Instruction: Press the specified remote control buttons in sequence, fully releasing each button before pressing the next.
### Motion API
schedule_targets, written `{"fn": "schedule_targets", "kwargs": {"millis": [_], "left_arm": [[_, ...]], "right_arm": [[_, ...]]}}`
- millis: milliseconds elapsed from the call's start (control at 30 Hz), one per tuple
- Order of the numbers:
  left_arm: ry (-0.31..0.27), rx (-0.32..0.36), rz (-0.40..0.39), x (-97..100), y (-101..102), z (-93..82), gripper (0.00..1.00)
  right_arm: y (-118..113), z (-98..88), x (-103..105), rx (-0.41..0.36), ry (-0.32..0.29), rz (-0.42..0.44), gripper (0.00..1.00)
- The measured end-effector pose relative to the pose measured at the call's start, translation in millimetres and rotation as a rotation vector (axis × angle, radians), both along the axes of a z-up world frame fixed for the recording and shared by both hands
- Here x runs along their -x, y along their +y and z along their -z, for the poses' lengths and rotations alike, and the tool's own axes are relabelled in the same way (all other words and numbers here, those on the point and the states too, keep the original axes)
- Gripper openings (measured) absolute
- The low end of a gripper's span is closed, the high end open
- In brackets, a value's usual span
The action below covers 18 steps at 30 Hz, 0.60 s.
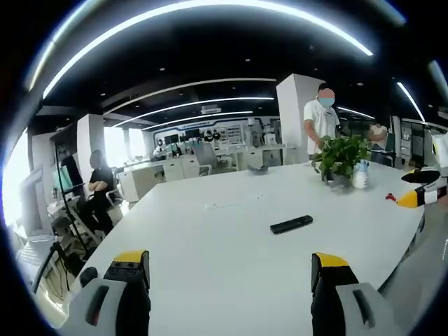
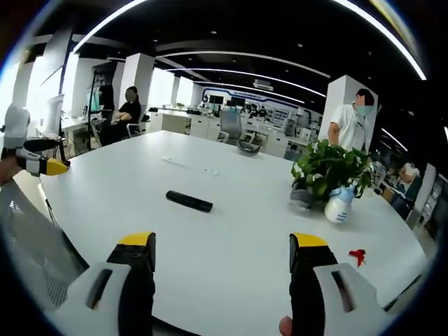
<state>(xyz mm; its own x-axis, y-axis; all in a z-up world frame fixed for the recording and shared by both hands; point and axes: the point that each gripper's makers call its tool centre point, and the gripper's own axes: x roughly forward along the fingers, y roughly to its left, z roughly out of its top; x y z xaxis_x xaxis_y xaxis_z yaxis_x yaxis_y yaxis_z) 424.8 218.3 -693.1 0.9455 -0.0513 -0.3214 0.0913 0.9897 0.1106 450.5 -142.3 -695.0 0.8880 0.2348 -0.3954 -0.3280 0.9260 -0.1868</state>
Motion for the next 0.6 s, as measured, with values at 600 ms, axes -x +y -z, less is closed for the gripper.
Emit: {"fn": "schedule_targets", "kwargs": {"millis": [600], "left_arm": [[-0.008, 0.002, -0.005, 0.4, 1.1, -1.8, 1.00]], "right_arm": [[1.7, 1.3, 0.2, 0.001, 0.010, -0.006, 0.81]]}}
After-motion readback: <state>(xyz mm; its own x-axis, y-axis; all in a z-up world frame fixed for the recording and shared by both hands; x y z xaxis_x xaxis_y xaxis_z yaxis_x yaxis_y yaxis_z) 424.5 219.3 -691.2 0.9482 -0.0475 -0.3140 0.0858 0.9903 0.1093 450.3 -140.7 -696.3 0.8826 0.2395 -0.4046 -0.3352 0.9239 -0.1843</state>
